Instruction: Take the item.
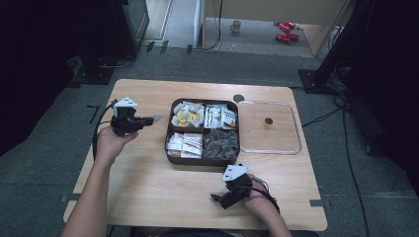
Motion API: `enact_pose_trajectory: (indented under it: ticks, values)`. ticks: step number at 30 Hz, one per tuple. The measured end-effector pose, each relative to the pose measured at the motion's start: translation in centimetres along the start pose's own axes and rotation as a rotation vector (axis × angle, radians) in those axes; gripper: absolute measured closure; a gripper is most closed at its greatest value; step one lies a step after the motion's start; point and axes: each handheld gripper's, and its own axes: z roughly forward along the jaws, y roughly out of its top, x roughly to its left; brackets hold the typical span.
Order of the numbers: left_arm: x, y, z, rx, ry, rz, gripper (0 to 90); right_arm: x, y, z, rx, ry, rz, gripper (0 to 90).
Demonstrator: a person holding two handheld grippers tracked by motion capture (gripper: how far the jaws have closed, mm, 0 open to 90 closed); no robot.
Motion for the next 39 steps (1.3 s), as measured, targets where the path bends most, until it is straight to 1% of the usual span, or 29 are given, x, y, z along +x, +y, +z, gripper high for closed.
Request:
enact_pose_trajectory:
  ticks: [1, 3, 5, 6, 9, 12, 16, 20, 22, 27, 32, 39]
  values:
    - [0.0, 0.0, 0.0, 0.0, 0.0, 0.0, 89.6, 0.0, 0.0, 0.0, 0.0, 0.0, 0.0, 0.0]
    - [0.8, -0.5, 0.3, 0.019, 0.019, -0.018, 89.5, 0.0, 0.0, 0.0, 0.0, 0.0, -0.001, 0.0]
    - [1.1, -0.8, 0.5, 0.019, 0.02, -0.025, 89.6, 0.0, 0.0, 0.0, 0.0, 0.0, 0.0, 0.0]
    - [1.3, -1.0, 0.8, 0.03, 0.03, -0.029, 89.5, 0.0, 0.0, 0.0, 0.0, 0.0, -0.001, 0.0]
    - [1.6, -1.4, 1.5, 0.055, 0.052, -0.021, 89.4, 0.0, 0.0, 0.0, -0.001, 0.001, -0.001, 0.0]
    - [1.8, -1.6, 2.0, 0.068, 0.06, -0.019, 89.4, 0.0, 0.0, 0.0, -0.001, 0.0, -0.001, 0.0]
    - [2.3, -2.0, 3.0, 0.095, 0.076, -0.027, 89.4, 0.0, 0.0, 0.0, -0.001, 0.001, -0.001, 0.0]
    - [2.4, -2.2, 3.5, 0.113, 0.091, -0.016, 89.3, 0.0, 0.0, 0.0, -0.001, 0.0, 0.001, 0.0]
    - [2.3, -2.4, 4.0, 0.126, 0.103, 0.006, 89.3, 0.0, 0.0, 0.0, -0.001, 0.0, 0.0, 0.0]
    - [2.4, -2.6, 4.5, 0.129, 0.091, -0.002, 88.8, 0.0, 0.0, 0.0, -0.001, 0.0, 0.0, 0.0]
    - [2.2, -3.1, 5.3, 0.161, 0.063, 0.009, 86.5, 0.0, 0.0, 0.0, -0.001, 0.0, 0.0, 0.0]
    - [2.2, -3.3, 5.8, 0.176, 0.05, 0.002, 84.7, 0.0, 0.0, 0.0, -0.001, 0.0, 0.001, 0.0]
